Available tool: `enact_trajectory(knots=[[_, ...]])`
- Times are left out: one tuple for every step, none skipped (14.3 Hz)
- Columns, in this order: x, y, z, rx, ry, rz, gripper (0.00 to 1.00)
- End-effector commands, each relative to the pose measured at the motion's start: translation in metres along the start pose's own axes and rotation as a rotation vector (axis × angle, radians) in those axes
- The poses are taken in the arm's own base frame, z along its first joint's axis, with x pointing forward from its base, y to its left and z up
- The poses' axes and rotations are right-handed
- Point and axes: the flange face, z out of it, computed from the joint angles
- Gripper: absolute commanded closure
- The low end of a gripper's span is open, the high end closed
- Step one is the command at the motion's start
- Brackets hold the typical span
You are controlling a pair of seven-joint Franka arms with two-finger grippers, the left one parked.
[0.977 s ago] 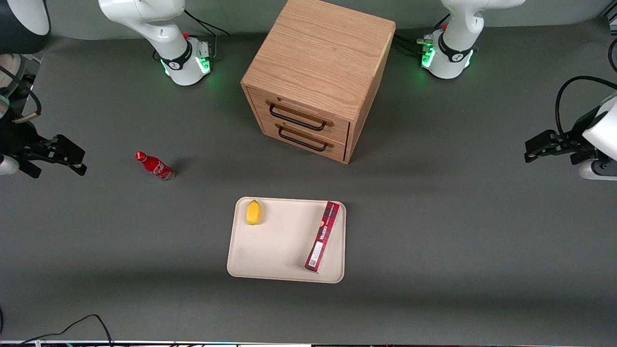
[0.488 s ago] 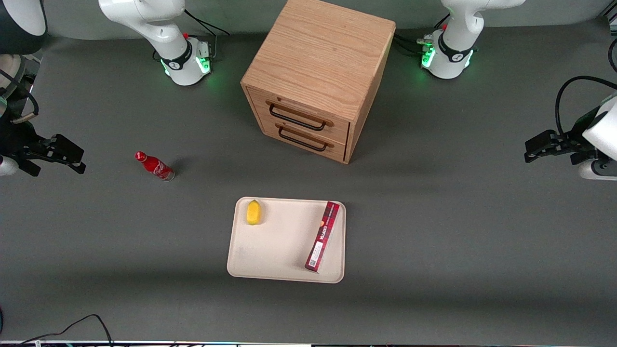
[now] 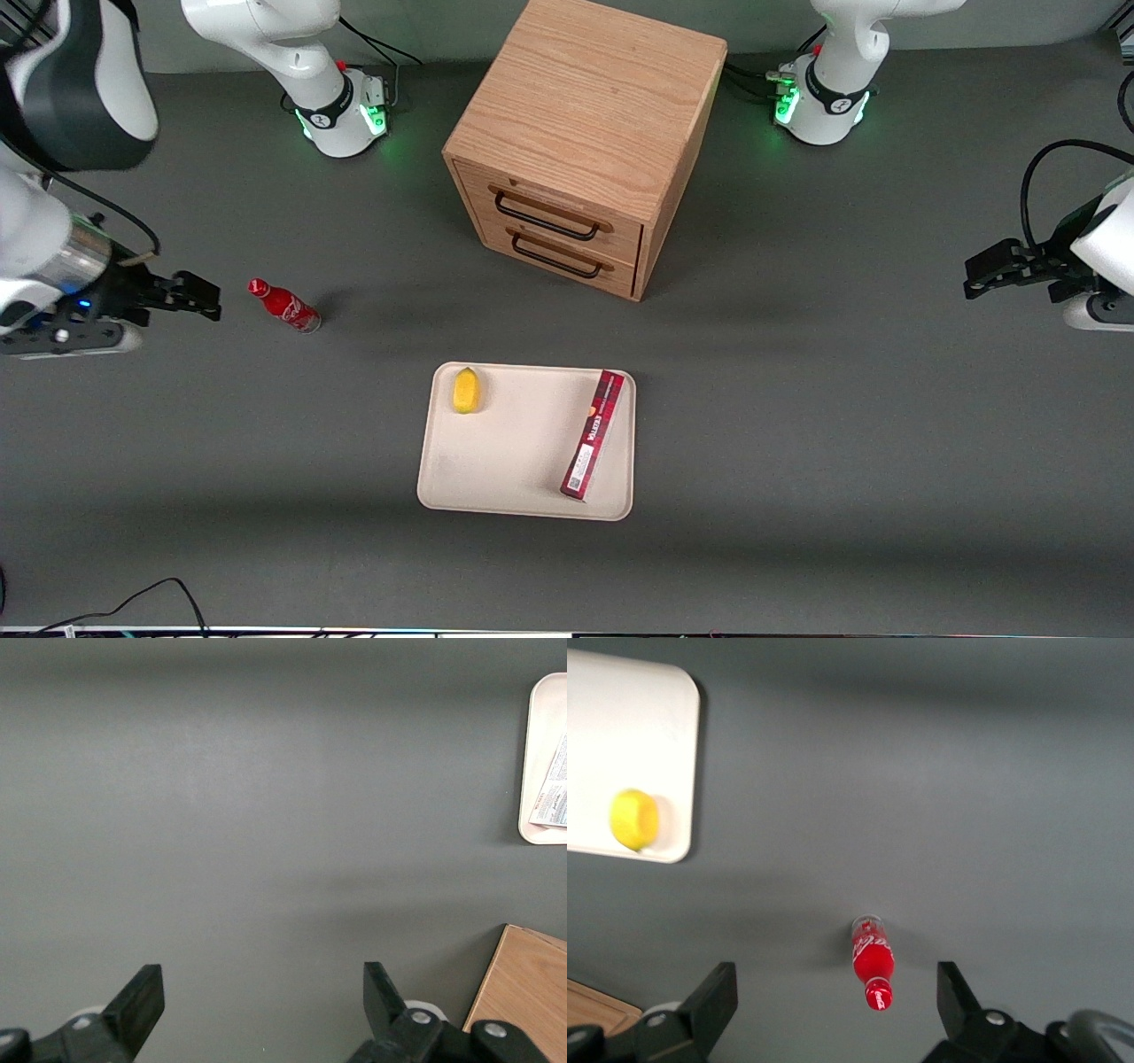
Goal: Place coke bottle on tray
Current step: 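Lower the right gripper around the bottle and close it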
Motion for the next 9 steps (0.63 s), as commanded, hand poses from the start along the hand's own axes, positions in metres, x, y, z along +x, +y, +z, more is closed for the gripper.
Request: enact_trajectory(knots=[[-0.034, 0.007, 0.038, -0.008, -0.001, -0.026, 0.0], [-0.044, 0.012, 0.054, -0.005, -0.002, -0.059, 0.0], [-0.052, 0.022, 0.07, 0.007, 0.011, -0.094, 0.0], [-0.058, 0.034, 0.088, 0.01, 0.023, -0.097, 0.0], [-0.066, 0.041, 0.104, 0.012, 0.03, -0.11, 0.0], [-0.073, 0.05, 0.116, 0.018, 0.039, -0.137, 0.03], [-0.077, 0.061, 0.125, 0.036, 0.042, -0.146, 0.05], [-0.082, 0.065, 0.133, 0.061, 0.033, -0.148, 0.1], [-0.087, 0.063, 0.14, 0.072, 0.018, -0.144, 0.14]])
